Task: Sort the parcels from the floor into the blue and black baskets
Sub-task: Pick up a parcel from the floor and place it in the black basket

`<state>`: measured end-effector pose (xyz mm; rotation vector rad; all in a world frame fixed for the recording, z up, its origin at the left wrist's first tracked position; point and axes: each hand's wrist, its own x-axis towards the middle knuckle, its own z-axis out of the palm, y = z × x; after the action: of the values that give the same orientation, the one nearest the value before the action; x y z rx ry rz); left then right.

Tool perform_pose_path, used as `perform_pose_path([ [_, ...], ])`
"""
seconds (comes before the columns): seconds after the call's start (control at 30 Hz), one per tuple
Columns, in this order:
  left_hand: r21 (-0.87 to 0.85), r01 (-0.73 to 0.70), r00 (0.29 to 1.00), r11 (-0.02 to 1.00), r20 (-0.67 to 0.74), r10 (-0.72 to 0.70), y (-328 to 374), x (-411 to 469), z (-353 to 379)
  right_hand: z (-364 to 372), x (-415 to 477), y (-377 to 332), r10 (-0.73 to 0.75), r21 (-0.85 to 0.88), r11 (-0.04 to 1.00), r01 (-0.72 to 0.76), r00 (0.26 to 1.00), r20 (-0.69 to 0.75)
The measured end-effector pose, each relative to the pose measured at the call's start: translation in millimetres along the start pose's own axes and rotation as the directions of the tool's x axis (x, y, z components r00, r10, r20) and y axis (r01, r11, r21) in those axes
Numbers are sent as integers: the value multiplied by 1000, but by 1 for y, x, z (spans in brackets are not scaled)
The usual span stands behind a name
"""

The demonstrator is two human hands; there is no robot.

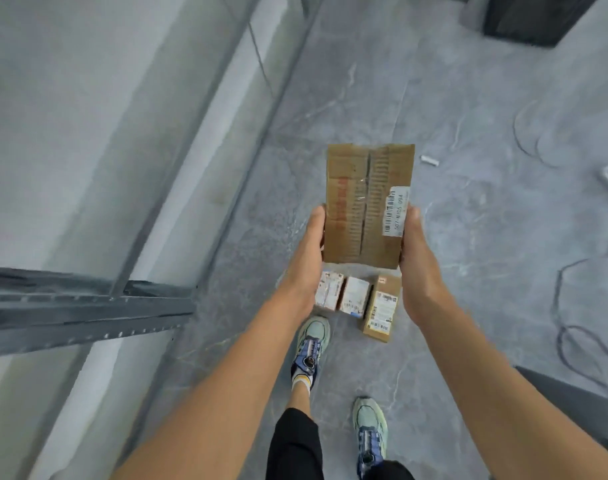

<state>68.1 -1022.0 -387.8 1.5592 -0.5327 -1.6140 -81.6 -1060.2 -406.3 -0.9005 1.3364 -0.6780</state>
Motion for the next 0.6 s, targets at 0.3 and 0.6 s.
perform_pose_path([
  [0.3,0,-330,893,944,-325,312,105,-232,-39,79,-170,-158,-232,-39,965,258,918,322],
  [0.6,29,-498,672,866,-618,408,82,-465,-105,190,-353,-176,-244,-58,922,383,693,679],
])
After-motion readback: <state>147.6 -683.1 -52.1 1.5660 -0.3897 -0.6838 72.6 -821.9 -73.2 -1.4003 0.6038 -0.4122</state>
